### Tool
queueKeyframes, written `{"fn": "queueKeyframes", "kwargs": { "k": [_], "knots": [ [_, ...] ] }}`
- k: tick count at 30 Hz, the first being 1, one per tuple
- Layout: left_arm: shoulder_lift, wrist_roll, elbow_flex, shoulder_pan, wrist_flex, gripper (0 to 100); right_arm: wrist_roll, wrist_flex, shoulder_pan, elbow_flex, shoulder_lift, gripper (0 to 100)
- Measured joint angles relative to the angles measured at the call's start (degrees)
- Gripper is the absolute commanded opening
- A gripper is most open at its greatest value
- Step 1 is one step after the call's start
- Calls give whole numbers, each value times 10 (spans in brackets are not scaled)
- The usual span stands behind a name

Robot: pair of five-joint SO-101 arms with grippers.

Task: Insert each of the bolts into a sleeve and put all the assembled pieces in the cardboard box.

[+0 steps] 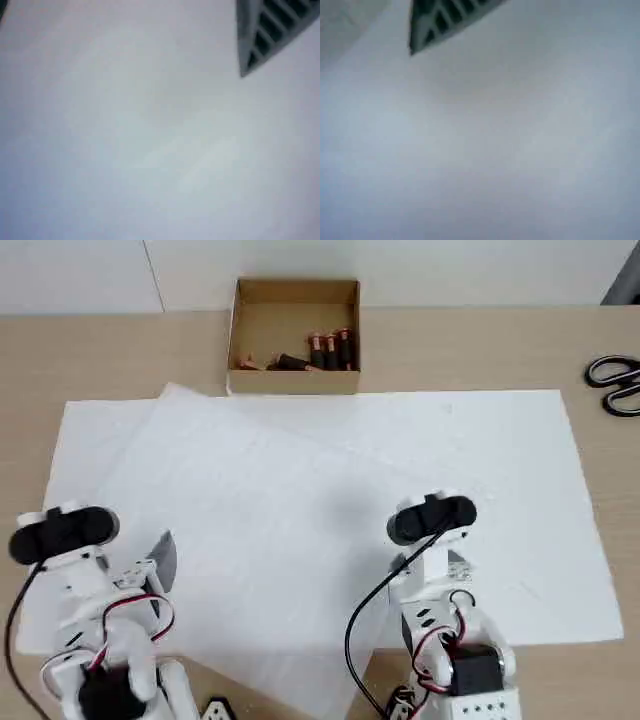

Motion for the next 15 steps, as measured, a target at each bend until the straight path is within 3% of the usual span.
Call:
{"fn": "queueKeyframes", "kwargs": {
  "k": [8,15],
  "knots": [
    [0,0,106,0,-12,303,0,0,0,19,0,224],
    [0,0,113,0,-16,303,0,0,-1,19,0,224]
  ]
}}
